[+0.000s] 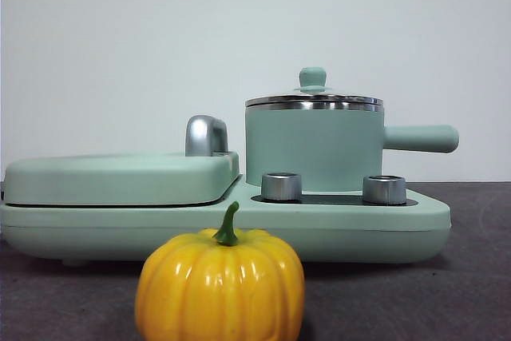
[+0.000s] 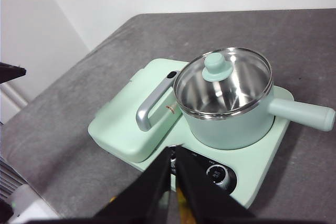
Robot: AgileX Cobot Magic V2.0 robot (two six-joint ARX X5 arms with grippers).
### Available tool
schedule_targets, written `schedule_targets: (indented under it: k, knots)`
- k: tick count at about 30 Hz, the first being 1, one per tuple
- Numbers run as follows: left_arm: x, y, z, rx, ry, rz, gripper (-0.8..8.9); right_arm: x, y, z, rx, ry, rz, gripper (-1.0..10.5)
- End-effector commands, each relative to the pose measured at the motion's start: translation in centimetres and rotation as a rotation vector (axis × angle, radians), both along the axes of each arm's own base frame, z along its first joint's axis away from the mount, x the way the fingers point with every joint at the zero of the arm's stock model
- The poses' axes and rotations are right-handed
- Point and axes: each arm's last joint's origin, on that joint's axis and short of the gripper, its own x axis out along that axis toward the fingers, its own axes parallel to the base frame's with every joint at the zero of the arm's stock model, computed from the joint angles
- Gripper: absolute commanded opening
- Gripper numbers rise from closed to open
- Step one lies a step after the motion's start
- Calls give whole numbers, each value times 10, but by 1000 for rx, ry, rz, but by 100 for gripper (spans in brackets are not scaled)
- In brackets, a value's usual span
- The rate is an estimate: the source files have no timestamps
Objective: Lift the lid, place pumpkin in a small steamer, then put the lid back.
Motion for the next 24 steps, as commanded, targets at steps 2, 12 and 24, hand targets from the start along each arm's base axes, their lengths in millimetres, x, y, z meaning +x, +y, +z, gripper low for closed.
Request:
schedule_targets:
  k: [2,12,24]
  knots:
    - [4,-4,5,13,-33,-36,280,0,0,4,-24,-37,16,137]
    - [37,-24,1,6,-34,-102,471,0,0,4,-23,-36,16,449]
    - [117,-101,18,152,-54,-264,469,0,0,4,-23,-36,16,449]
